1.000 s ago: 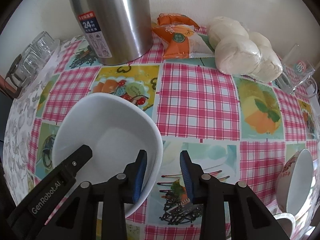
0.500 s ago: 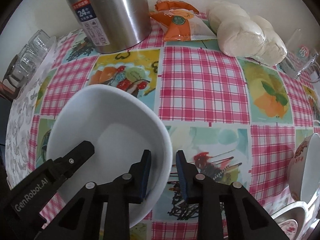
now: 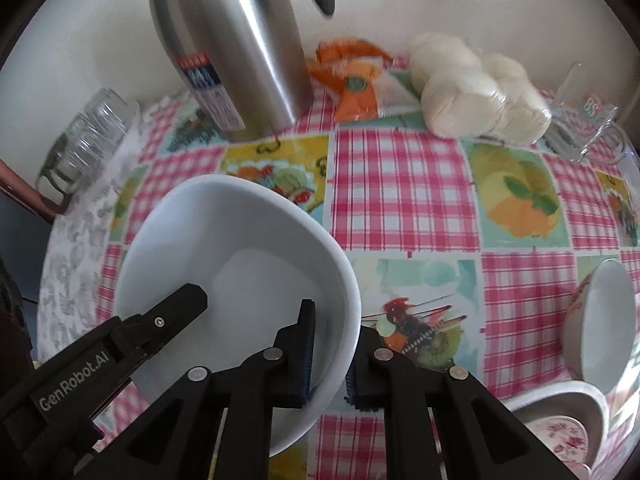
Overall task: Organize plates and bowls
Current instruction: 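Carry the white square bowl with the right tool over the basin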
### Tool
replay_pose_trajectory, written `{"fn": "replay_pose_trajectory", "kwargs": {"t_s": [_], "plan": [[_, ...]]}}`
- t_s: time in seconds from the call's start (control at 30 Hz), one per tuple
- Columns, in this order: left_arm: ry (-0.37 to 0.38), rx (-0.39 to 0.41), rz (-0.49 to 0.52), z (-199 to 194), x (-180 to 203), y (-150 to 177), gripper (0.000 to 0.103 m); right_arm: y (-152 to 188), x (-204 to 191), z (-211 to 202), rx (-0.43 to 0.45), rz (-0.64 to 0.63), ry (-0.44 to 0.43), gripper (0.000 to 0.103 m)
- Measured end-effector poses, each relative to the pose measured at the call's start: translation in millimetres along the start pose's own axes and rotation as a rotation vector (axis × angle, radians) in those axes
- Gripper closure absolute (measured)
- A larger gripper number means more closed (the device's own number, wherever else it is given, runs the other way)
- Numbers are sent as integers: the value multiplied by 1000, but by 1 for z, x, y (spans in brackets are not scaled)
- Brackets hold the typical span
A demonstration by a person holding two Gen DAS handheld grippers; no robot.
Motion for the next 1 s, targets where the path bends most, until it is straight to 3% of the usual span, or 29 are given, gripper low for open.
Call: {"fn": "replay_pose_trajectory", "kwargs": {"t_s": [0.23,0.47,0.87,1.0], "plan": [[78,48,63,-39,44,8,85,-8,9,-58,103,12,-33,89],[106,84,160,-67,89,27,85,-4,28,-107,185,47,-42,89],[132,91,315,-83,166,78,85,17,100,-166,292,206,-106,89],[150,78,345,-83,186,94,85,21,123,-182,307,233,-90,89]]}}
Point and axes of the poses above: each gripper's, at about its wrist camera, not at the fingertips, and z roughly the way its jaws point, x to its right, y to its underside, the point moved 10 cm from there along z, roughly the way its jaws point, and after that the axes turned 2 degrees about -y, right-handed, at the moved point
